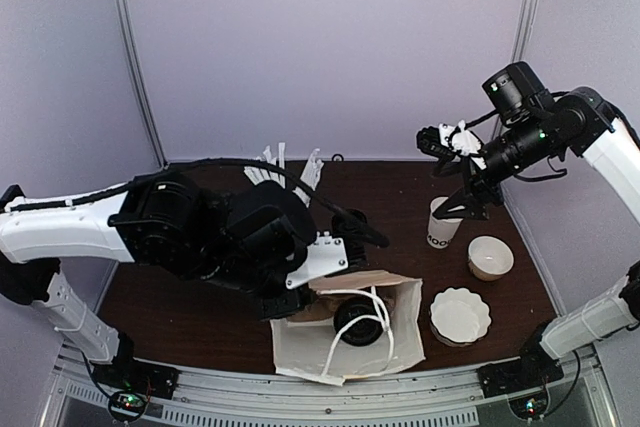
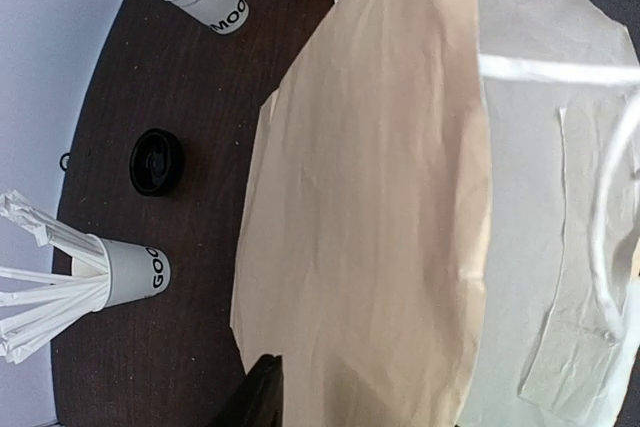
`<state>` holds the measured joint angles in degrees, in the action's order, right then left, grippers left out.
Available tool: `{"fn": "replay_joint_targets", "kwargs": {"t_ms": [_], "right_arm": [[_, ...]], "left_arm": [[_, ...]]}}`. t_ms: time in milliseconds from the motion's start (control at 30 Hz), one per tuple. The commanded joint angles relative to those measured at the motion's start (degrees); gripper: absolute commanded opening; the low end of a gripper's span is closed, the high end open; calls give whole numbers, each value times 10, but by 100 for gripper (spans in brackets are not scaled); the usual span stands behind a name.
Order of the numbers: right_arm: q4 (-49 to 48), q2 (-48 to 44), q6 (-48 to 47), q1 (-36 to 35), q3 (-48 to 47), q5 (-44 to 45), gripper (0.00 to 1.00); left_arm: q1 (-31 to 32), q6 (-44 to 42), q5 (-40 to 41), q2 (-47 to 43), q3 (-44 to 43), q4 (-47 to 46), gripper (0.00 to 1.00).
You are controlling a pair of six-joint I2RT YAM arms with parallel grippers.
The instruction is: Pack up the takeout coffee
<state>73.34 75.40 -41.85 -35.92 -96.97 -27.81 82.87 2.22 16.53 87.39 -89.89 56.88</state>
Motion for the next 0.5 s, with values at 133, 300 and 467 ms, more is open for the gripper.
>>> {"fn": "replay_joint_targets", "kwargs": {"t_ms": [133,300,467], "right_arm": [[-15,-28,-1,2,35,13,85],[-11,-30,-4,3,39,5,85],[-12,-40,-6,2,46,11,85]], "left_arm": [[86,32,160,14,24,-42,44],[94,38,158,31,17,-46,45],[94,31,176,26,21,-56,43]]}}
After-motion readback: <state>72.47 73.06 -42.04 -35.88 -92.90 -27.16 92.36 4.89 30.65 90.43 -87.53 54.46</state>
